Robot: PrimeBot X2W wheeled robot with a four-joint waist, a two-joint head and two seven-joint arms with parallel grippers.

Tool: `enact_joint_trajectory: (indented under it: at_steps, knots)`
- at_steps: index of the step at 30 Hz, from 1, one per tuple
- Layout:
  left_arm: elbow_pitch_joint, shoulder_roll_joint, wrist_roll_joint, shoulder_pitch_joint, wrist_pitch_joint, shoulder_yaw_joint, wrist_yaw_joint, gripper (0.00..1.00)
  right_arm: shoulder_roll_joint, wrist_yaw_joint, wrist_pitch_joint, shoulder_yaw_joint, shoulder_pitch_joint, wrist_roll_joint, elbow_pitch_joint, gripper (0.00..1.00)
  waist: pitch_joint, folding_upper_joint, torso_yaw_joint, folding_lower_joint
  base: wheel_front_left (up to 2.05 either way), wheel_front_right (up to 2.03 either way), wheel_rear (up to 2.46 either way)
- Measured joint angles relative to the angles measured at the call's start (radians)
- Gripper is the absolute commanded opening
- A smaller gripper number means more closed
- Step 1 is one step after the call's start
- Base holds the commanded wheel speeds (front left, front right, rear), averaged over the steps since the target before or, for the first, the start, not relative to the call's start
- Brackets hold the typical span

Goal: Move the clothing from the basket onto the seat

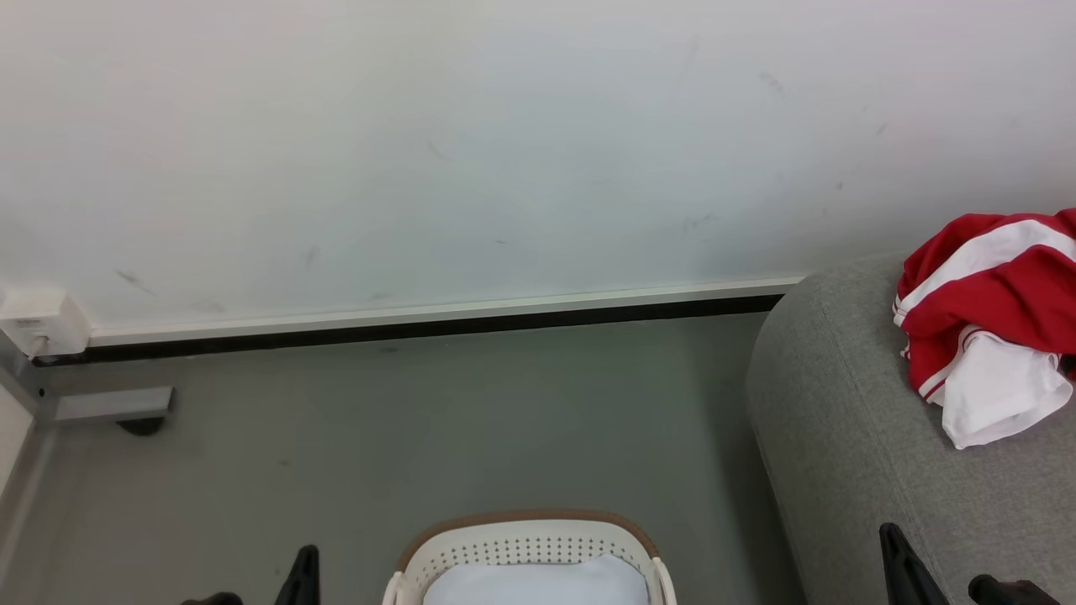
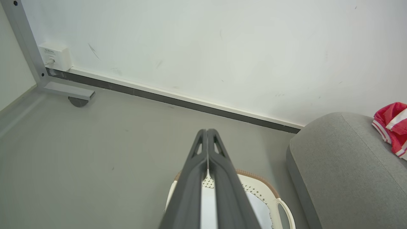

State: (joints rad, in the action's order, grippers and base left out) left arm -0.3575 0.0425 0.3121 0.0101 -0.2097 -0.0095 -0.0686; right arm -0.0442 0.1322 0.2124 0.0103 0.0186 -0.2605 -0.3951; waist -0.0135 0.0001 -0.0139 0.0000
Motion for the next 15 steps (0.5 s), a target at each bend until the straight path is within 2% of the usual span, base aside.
enact_joint_trajectory:
  at_steps: [15]
  knots:
    - [0.024,0.000,0.263,-0.014,0.061,0.020,-0.012,0.00,0.000,0.000,-0.062,-0.021,0.006,-0.272,0.033,0.00,0.002,0.0000,0.002,0.0000,0.00,0.00,0.00]
